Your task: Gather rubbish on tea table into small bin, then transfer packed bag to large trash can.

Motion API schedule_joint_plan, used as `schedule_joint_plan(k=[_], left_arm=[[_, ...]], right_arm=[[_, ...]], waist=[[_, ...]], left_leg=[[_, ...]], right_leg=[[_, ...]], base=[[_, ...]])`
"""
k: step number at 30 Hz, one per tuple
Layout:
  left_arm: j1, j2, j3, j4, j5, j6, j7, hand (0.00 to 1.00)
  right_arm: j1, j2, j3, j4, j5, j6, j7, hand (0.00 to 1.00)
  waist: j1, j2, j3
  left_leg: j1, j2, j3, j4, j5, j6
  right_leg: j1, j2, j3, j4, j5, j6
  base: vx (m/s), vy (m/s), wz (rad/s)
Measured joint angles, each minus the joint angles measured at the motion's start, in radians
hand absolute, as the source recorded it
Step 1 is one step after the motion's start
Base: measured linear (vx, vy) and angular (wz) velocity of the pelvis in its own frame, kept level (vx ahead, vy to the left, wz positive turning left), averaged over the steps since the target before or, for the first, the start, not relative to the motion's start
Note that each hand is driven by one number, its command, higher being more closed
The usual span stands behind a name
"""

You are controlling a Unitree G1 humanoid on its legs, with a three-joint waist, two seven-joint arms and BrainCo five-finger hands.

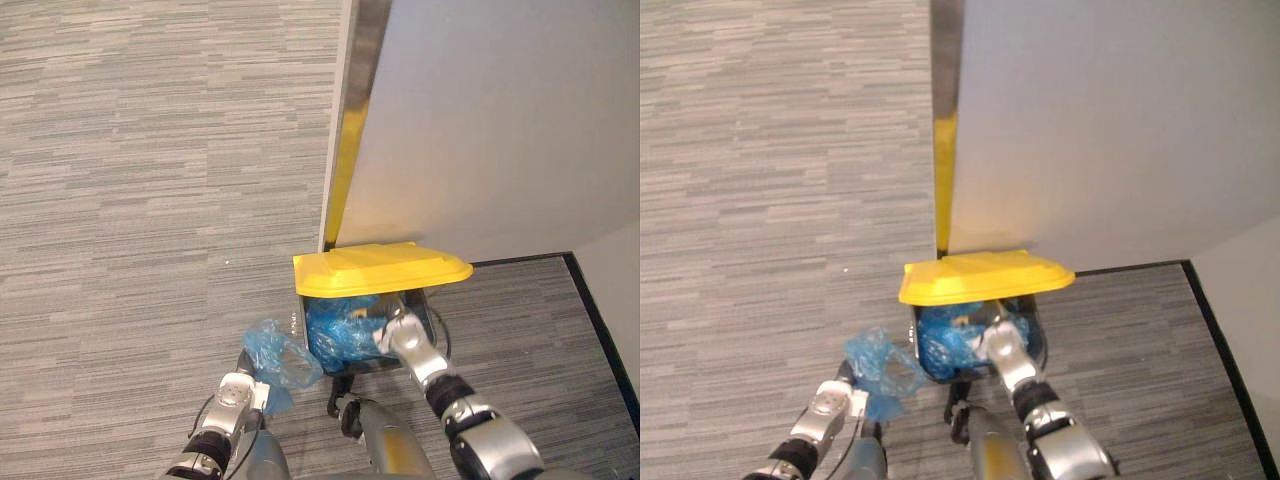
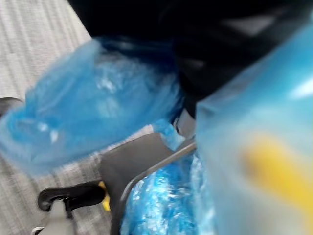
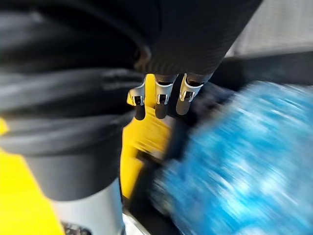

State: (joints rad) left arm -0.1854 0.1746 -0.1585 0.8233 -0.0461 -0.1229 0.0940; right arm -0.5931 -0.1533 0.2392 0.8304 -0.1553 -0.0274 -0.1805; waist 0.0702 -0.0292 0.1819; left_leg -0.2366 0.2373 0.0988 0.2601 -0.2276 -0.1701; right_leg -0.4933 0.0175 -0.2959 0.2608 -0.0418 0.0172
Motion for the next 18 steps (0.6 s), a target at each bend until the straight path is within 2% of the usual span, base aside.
schedule_joint_plan(k=[2,5,8,11,18], left_arm=[[0.0,0.012,-0.028,-0.047,-0.046,-0.012,0.012,1.0],[-0.002,0.016,-0.047,-0.101,-0.095,-0.025,0.013,1.0],[-0.012,0.023,-0.089,-0.195,-0.134,-0.04,0.01,1.0],[-0.014,0.029,-0.106,-0.264,-0.166,-0.043,0.005,1.0],[0.012,0.068,-0.139,-0.446,-0.258,-0.06,-0.018,1.0]], right_arm=[[-0.071,-0.04,0.0,0.001,0.039,0.002,-0.017,0.0],[-0.189,-0.075,0.0,0.006,0.088,0.003,-0.033,0.0],[-0.283,-0.102,-0.001,0.023,0.149,0.006,-0.04,0.0],[-0.316,-0.102,-0.003,0.051,0.203,0.007,-0.057,0.0],[-0.37,-0.105,-0.029,0.089,0.245,0.028,-0.064,0.0]], waist=[[-0.001,-0.003,0.005],[0.007,-0.004,0.015],[0.006,-0.01,0.048],[0.001,-0.016,0.066],[-0.012,-0.017,0.09]], left_leg=[[-0.011,0.001,-0.021,-0.019,0.015,0.009],[-0.026,0.002,-0.026,-0.011,0.022,0.014],[-0.026,0.002,-0.025,-0.011,0.03,0.0],[-0.025,0.001,-0.025,-0.011,0.04,-0.02],[-0.024,-0.006,-0.032,-0.006,0.04,-0.02]], right_leg=[[-0.002,0.015,0.017,-0.027,0.011,0.003],[-0.015,0.023,0.021,-0.046,0.026,-0.013],[-0.01,0.029,0.022,-0.057,0.047,-0.024],[-0.005,0.027,0.02,-0.058,0.052,-0.027],[0.009,0.015,0.009,-0.058,0.051,-0.026]], base=[[-0.12,-0.088,0.24],[-0.04,-0.045,-0.06],[0.0,-0.008,-0.08],[0.01,0.014,0.0],[0.02,0.021,0.07]])
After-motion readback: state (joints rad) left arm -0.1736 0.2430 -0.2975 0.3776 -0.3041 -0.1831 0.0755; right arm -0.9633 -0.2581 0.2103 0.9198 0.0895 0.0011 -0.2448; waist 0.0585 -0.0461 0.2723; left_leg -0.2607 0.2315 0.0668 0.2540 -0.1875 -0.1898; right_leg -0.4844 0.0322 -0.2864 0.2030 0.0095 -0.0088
